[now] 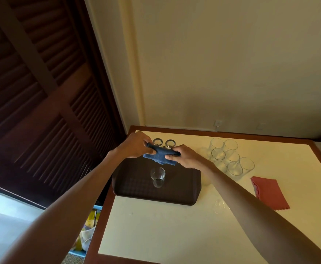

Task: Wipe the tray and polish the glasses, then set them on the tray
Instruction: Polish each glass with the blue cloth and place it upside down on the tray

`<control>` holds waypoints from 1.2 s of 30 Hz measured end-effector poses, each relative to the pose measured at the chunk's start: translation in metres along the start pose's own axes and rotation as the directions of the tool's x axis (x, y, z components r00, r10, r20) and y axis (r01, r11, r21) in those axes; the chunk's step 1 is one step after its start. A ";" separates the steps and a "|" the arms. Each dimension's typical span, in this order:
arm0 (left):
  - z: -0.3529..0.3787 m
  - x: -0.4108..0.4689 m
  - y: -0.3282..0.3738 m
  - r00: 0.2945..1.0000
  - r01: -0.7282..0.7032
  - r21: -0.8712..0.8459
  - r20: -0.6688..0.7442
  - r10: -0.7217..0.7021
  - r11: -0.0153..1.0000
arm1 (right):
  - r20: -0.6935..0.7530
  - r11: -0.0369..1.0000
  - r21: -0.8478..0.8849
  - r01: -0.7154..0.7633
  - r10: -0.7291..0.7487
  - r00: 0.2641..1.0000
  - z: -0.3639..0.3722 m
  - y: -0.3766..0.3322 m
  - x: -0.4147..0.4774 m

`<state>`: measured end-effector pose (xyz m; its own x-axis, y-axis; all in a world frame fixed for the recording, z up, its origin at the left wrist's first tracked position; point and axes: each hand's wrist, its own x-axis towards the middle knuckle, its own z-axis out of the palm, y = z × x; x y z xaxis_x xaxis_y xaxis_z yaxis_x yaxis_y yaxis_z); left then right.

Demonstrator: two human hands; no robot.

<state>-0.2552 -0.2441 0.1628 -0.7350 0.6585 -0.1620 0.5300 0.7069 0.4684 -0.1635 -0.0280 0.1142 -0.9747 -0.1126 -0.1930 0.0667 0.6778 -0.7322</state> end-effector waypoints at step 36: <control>0.180 -0.012 -0.064 0.948 0.307 -0.473 0.079 -0.308 0.826 | 0.229 0.694 0.572 -0.437 0.376 0.898 0.054 0.066 0.000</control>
<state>-0.2041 -0.2513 -0.0218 -0.8268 0.4271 -0.3661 0.0118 0.6638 0.7478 -0.1477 -0.0226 0.0304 -0.8010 -0.0124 -0.5985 0.5943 0.1040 -0.7975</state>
